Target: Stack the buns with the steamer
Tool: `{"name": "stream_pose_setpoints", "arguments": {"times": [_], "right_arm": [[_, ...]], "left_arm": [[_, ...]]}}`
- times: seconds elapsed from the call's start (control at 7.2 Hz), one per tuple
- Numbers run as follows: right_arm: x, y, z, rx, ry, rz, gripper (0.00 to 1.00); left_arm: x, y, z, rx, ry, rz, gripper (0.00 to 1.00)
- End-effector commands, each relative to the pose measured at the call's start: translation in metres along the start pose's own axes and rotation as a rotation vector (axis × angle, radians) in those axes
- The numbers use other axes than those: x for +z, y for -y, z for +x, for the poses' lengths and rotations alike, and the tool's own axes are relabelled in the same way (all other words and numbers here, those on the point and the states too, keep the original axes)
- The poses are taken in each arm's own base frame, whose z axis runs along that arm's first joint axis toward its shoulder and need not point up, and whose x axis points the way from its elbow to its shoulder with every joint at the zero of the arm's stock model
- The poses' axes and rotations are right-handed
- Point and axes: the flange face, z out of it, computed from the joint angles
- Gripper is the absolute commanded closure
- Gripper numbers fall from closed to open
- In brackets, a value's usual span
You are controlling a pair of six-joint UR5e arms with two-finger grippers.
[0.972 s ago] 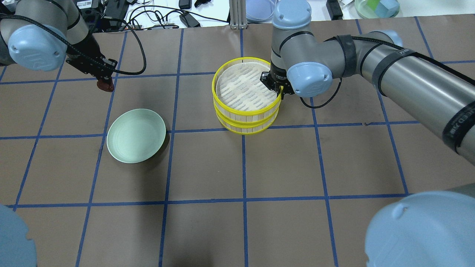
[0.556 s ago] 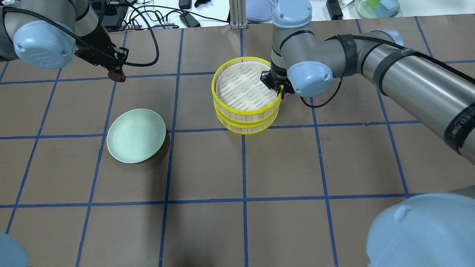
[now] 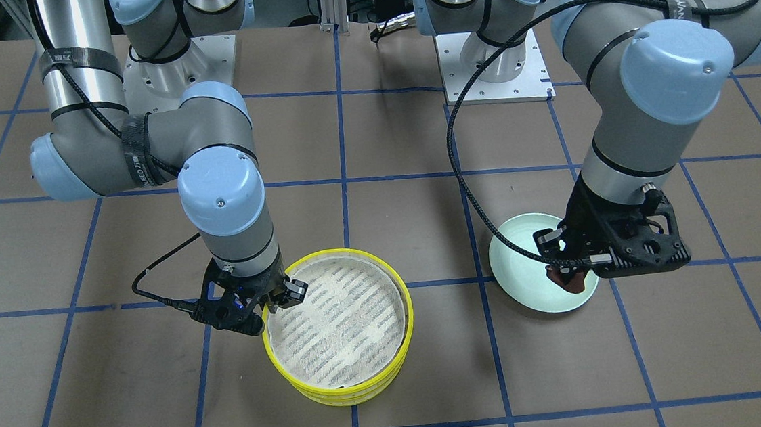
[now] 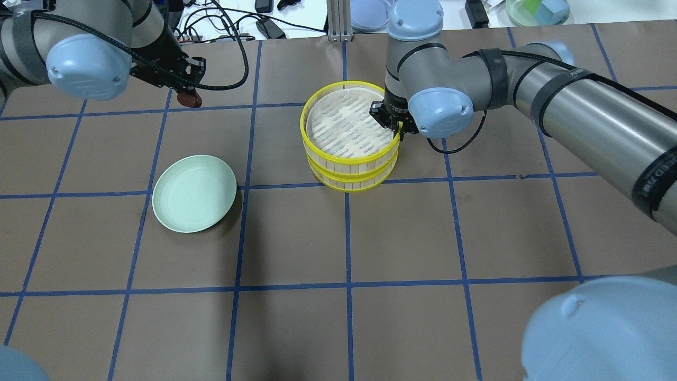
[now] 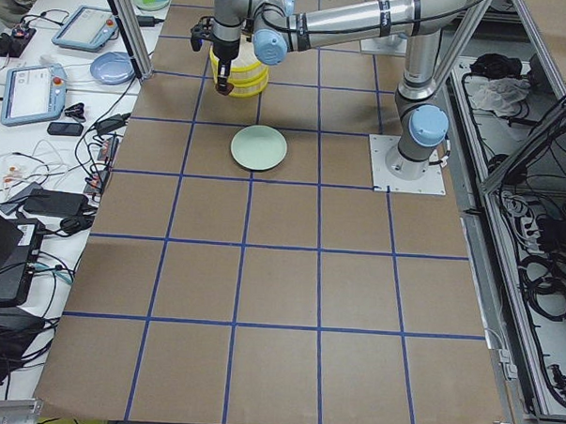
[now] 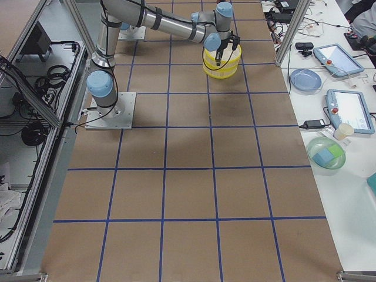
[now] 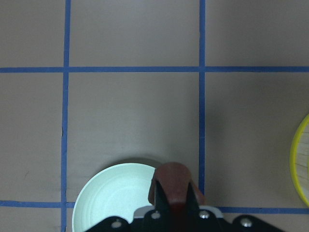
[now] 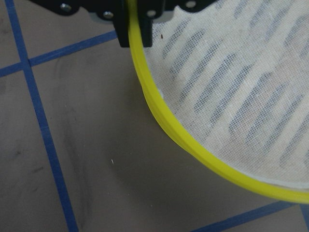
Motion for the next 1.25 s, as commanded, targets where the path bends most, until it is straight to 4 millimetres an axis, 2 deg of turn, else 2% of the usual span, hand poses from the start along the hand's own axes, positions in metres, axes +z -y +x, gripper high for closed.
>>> {"name": "stream_pose_setpoints", "arguments": {"times": [0.0,0.14,0.28,0.42,0.56,0.69,0.83,0.97,1.11], "right_arm": [[-0.001,0.0,0.0,0.001,0.003,0.001,0.4],[-0.004,0.0,0.0,0.008,0.008,0.009,0.16],[-0.006,0.001,0.0,0.017,0.01,0.019,0.09],[-0.034,0.0,0.002,0.002,0.033,0.056,0.09],[-0.076,-0.008,0.01,-0.016,0.056,0.099,0.09],[-0.101,-0.021,0.03,-0.021,0.042,0.024,0.06],[-0.13,-0.024,0.062,-0.067,0.039,-0.008,0.0],[-0.165,-0.027,0.094,-0.092,0.047,0.009,0.0],[-0.187,-0.042,0.111,-0.111,0.051,-0.027,0.0]], "left_arm": [[0.003,0.0,0.021,-0.037,-0.009,0.017,1.0],[0.002,-0.001,0.028,-0.099,-0.031,0.019,1.0],[0.001,-0.002,0.036,-0.181,-0.092,0.012,1.0],[0.0,-0.003,0.054,-0.26,-0.121,0.023,1.0],[0.006,-0.009,0.081,-0.308,-0.132,0.016,1.0],[0.009,-0.016,0.112,-0.435,-0.224,-0.037,1.0],[0.014,-0.017,0.125,-0.522,-0.274,-0.062,1.0],[0.028,-0.014,0.141,-0.54,-0.314,-0.064,1.0],[0.045,-0.008,0.162,-0.582,-0.401,-0.065,1.0]]}}
